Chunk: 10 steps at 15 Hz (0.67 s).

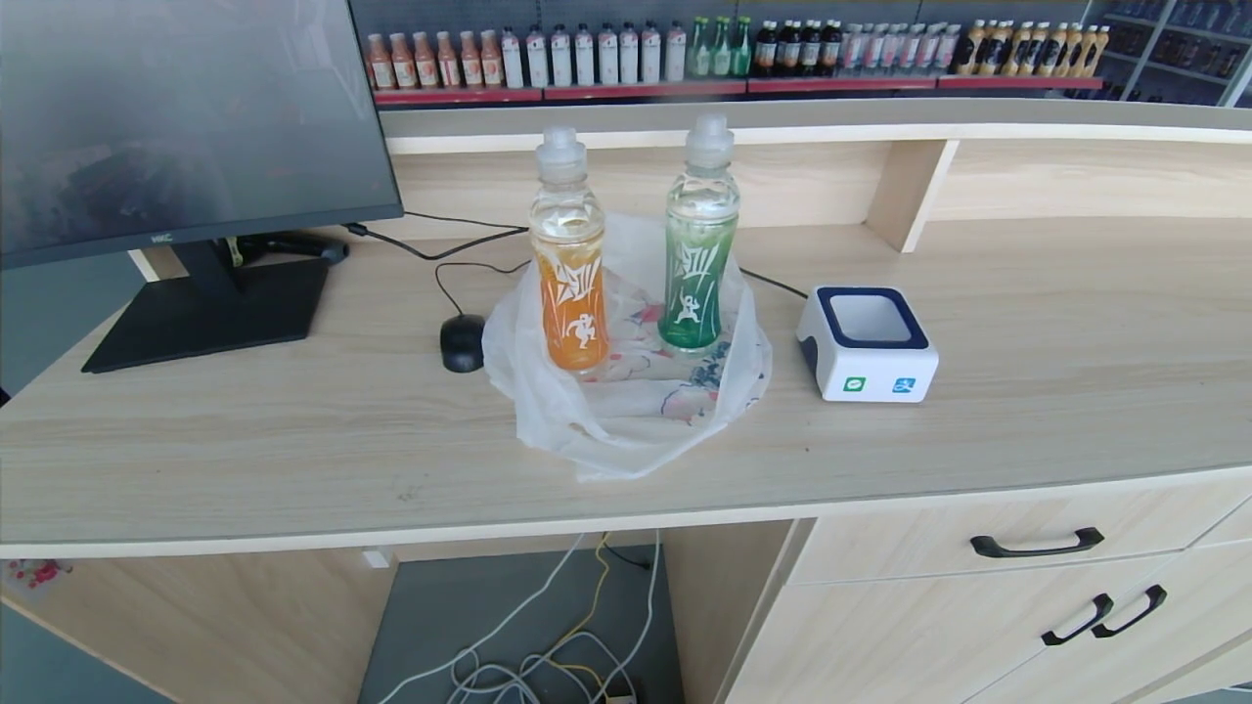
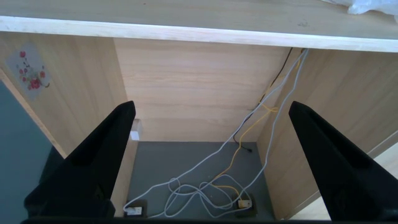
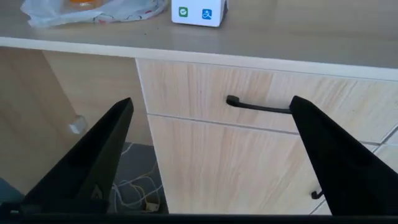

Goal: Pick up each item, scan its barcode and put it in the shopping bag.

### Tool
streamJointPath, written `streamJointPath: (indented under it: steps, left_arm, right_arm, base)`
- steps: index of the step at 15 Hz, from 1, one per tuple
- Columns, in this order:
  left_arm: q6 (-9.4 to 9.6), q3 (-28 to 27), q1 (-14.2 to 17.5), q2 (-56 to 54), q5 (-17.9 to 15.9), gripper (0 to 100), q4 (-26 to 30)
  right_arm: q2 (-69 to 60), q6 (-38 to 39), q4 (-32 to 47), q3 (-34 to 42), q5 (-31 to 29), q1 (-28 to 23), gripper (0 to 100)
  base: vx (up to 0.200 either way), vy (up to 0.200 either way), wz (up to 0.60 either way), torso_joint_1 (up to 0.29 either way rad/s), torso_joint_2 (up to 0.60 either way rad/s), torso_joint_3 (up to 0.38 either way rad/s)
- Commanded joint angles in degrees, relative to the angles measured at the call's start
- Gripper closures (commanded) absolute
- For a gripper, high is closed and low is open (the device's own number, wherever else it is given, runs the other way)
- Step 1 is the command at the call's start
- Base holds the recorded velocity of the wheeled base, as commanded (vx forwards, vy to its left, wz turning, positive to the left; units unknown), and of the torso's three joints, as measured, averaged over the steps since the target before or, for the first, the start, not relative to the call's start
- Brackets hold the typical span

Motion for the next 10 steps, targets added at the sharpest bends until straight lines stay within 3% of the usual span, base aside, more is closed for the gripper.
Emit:
streamJointPath:
  steps: [1, 4, 7, 10]
  left_arm:
    - [-0.01, 0.0, 0.0, 0.0, 0.0, 0, 0.0]
    - [-0.01, 0.0, 0.0, 0.0, 0.0, 0, 0.0]
    - [-0.1, 0.0, 0.0, 0.0, 0.0, 0, 0.0]
    - [-0.1, 0.0, 0.0, 0.0, 0.0, 0, 0.0]
  right_arm:
    - [0.5, -0.3, 6.1, 0.3, -0.3, 0.0, 0]
    - [1.9, -2.5, 9.0, 0.3, -0.6, -1.0, 0]
    - [0.7, -2.5, 9.0, 0.3, -0.4, -9.5, 0]
    - [0.6, -1.8, 9.0, 0.3, 0.7, -9.5, 0]
  base:
    - [0.0, 0.0, 0.0, 0.0, 0.0, 0.0]
    - [0.0, 0.0, 0.0, 0.0, 0.0, 0.0]
    - [0.0, 0.0, 0.0, 0.0, 0.0, 0.0]
    - [0.0, 0.0, 0.0, 0.0, 0.0, 0.0]
